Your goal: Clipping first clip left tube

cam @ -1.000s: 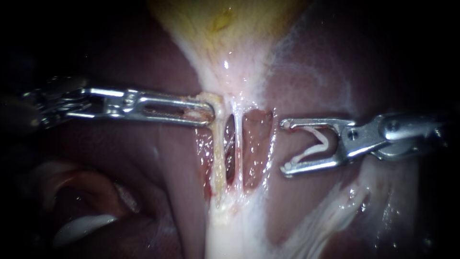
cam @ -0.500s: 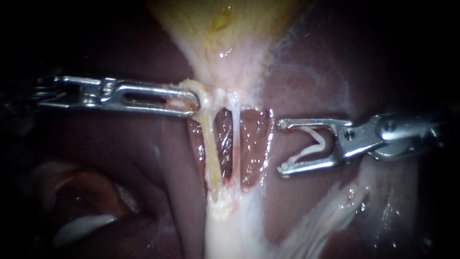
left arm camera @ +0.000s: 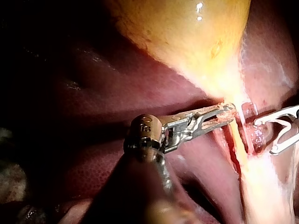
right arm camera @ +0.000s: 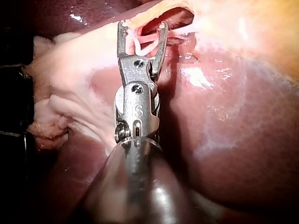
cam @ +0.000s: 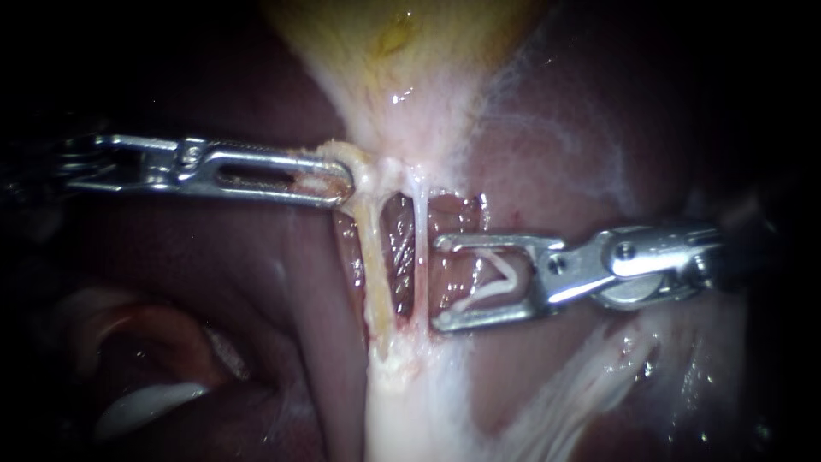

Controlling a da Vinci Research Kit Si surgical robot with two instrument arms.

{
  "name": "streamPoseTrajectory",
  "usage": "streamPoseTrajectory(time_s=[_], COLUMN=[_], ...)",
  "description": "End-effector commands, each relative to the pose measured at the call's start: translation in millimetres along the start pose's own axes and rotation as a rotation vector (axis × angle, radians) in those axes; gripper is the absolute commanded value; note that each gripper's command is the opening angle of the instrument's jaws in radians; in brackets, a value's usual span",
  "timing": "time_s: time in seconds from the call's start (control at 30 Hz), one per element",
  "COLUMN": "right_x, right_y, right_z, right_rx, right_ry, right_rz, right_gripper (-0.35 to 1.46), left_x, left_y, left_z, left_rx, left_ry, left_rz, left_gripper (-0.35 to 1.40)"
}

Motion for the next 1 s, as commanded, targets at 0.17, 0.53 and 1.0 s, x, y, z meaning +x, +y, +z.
streamPoseTrajectory(time_s=[0.17,0.53,1.0], right_x=[-1.0,-3.2,-3.5], right_y=[0.5,0.8,-0.4], right_z=[2.3,5.7,9.6], right_rx=[0.006,0.019,0.092], right_ry=[-0.002,-0.002,0.004], right_rz=[0.011,0.036,0.057], right_gripper=[0.5,0.5,0.5], left_x=[0.0,0.1,0.1], left_y=[-0.1,-0.2,-0.3], left_z=[0.0,0.1,0.2], left_rx=[-0.001,-0.001,-0.002], left_ry=[0.0,-0.001,-0.001], left_rz=[0.0,0.0,0.0], left_gripper=[-0.35,-0.35,-0.35])
